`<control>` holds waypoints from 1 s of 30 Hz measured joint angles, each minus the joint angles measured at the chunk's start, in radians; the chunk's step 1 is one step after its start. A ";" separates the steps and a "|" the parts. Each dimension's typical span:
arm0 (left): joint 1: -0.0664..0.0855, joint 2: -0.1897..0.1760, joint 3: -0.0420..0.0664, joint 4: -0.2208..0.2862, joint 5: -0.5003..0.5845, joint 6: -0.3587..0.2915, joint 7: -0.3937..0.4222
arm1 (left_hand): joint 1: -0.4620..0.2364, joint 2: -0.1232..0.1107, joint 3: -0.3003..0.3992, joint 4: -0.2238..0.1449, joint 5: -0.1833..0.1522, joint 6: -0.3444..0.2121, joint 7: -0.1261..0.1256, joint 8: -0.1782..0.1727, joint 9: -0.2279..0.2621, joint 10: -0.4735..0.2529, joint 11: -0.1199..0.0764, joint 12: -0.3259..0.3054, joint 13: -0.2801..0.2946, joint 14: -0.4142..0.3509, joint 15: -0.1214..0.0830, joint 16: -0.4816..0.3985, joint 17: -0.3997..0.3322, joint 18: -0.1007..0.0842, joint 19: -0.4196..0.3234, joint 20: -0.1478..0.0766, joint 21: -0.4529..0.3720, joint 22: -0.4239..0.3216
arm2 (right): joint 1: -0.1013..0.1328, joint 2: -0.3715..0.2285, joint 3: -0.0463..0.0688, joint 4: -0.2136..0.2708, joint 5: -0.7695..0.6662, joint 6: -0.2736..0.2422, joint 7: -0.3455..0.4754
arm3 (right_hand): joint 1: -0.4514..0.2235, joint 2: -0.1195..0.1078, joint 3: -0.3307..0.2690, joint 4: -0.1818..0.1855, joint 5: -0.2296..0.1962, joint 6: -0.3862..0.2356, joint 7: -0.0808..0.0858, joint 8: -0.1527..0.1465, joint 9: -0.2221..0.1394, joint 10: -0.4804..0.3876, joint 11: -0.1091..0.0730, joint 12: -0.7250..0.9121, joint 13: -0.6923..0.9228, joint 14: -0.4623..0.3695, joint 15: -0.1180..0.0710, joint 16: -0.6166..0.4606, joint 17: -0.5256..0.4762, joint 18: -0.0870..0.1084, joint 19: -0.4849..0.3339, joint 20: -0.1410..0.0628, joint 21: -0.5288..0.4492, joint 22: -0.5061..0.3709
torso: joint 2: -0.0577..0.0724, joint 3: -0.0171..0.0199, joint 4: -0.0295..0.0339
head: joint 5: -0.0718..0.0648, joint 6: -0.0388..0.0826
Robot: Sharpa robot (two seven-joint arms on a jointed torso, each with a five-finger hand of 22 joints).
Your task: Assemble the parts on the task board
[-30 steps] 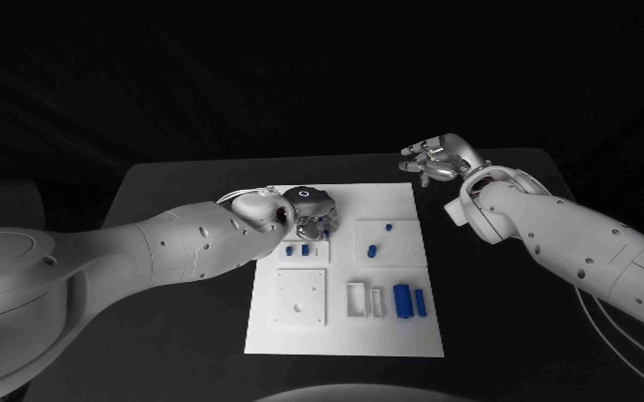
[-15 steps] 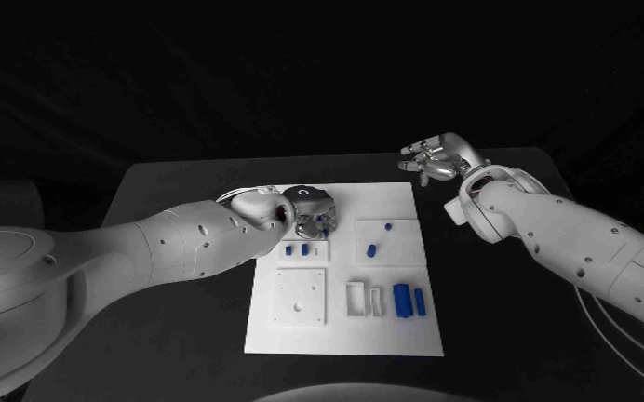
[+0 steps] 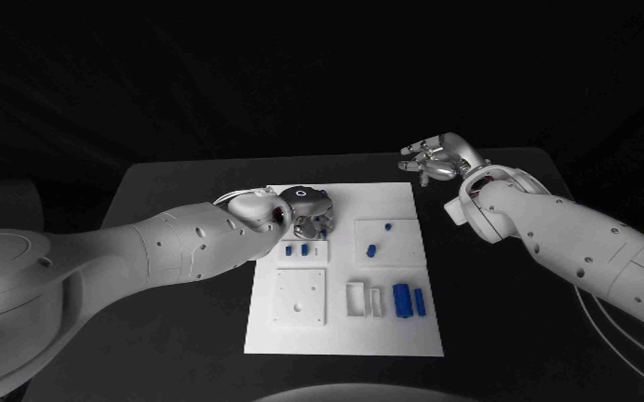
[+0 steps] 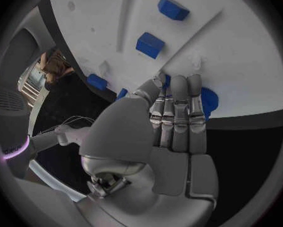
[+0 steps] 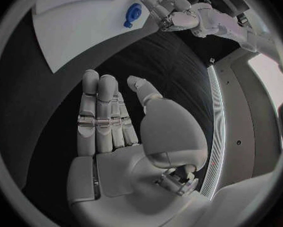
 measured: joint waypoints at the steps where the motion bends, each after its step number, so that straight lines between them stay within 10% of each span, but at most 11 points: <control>1: 0.000 -0.001 0.000 0.001 0.000 -0.002 0.000 | 0.001 0.001 0.000 0.000 0.000 0.000 0.000 0.000 0.000 0.000 0.000 0.000 0.000 0.000 0.000 0.000 0.001 0.000 0.000 0.000 0.000 0.000 | 0.000 0.000 0.000 0.000 0.000 0.000 0.000 | 0.000 0.000 0.000 0.000 0.000 0.000 0.000 0.000 0.000 0.000 0.000 0.000 0.000 0.000 0.000 0.000 0.000 0.000 0.000 0.000 0.000 0.000 | 0.000 -0.0001 0.0000 | 0.000 0.000; 14: -0.001 -0.037 0.008 0.043 0.011 -0.020 0.000 | 0.002 0.002 0.000 0.000 0.002 0.004 0.004 0.000 0.000 0.002 0.001 -0.001 0.000 0.004 0.003 -0.015 0.013 -0.001 0.000 0.000 0.000 0.000 | 0.000 -0.003 0.000 0.001 0.000 0.000 0.000 | 0.000 0.000 0.000 0.000 0.006 0.000 -0.001 0.000 0.000 0.000 0.000 0.000 0.000 0.000 0.000 0.000 -0.002 0.000 0.000 0.000 0.000 0.000 | 0.000 0.0006 0.0000 | -0.002 0.003; 30: 0.023 -0.127 0.070 0.143 0.018 -0.021 -0.009 | 0.002 0.002 0.001 -0.004 0.002 0.004 0.004 0.000 0.000 0.002 0.001 0.000 0.000 0.004 0.003 -0.019 0.019 -0.009 0.000 0.000 0.000 0.001 | 0.000 -0.010 0.000 0.003 0.000 0.000 0.000 | -0.004 -0.004 0.003 0.003 0.012 0.000 -0.001 0.000 0.000 0.000 0.000 0.000 0.000 0.000 0.000 0.000 -0.002 0.000 0.000 0.000 0.000 0.000 | 0.000 0.0000 0.0016 | -0.006 0.003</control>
